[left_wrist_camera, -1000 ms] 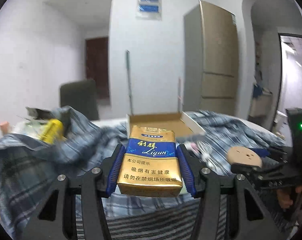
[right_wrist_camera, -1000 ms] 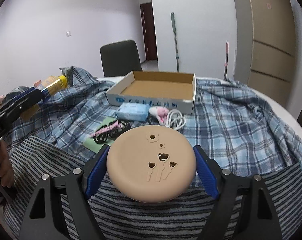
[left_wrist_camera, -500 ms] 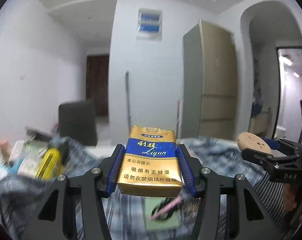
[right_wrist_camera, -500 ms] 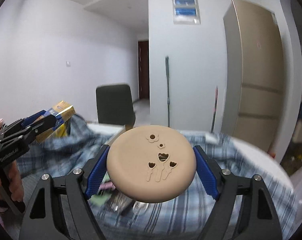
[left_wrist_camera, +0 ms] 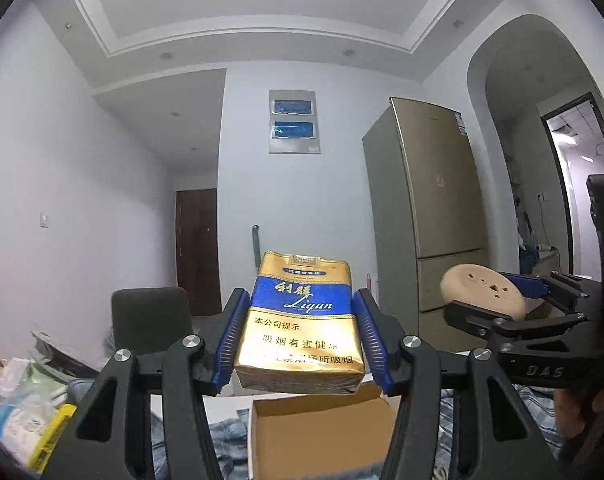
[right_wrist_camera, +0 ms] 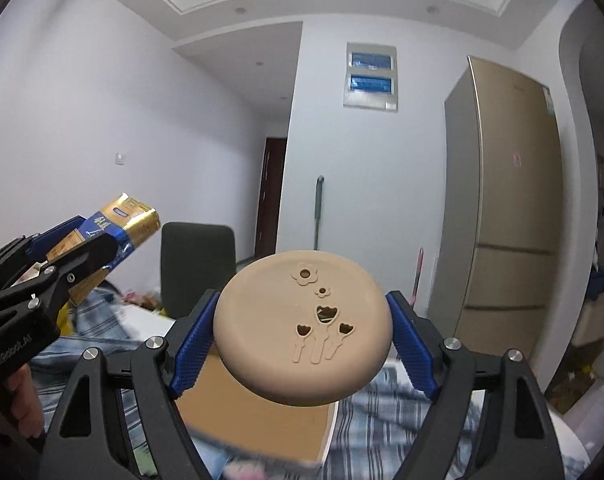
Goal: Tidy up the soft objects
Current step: 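Carry the cigarette pack and beige disc over the cardboard box with both tools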
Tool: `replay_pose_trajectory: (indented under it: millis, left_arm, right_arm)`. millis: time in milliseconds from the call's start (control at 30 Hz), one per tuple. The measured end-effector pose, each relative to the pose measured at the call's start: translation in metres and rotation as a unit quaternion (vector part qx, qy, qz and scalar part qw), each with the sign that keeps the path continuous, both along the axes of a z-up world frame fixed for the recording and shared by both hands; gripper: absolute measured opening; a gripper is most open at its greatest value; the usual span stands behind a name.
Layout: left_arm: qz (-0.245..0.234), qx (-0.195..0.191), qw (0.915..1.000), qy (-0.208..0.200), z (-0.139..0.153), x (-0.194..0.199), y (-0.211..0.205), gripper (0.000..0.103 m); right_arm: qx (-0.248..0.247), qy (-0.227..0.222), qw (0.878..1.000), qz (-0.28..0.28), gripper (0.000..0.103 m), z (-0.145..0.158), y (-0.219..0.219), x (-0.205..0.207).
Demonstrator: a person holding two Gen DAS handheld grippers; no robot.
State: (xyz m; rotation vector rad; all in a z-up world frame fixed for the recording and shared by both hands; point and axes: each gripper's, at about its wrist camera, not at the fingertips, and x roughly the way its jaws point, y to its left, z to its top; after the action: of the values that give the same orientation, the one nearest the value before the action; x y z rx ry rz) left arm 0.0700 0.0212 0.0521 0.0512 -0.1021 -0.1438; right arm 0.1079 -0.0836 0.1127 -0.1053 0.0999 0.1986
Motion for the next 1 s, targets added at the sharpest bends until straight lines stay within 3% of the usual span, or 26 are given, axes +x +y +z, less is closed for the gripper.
replay_pose_trajectory:
  millis: [133,500,700,1000]
  left_arm:
    - [0.019,0.009,0.9997,-0.007,-0.019,0.032,-0.002,0.056]
    - [0.038,0.005,0.9982,0.047,-0.062,0.088,0.003,0.056]
    - [0.025,0.006,0.9949,0.098,-0.08,0.106,0.003,0.056]
    - [0.017,0.007,0.9807,0.195,-0.096,0.139,0.003,0.056]
  right_arm:
    - [-0.002,-0.013,1.0,0.016,0.08,-0.024,0.006,0.022]
    - [0.03,0.031,0.999,0.032,0.081,-0.071,0.002,0.047]
    - [0.034,0.067,0.997,0.032,0.081,-0.086,-0.004,0.06]
    - [0.008,0.132,0.991,0.037,0.081,-0.095,0.004,0.084]
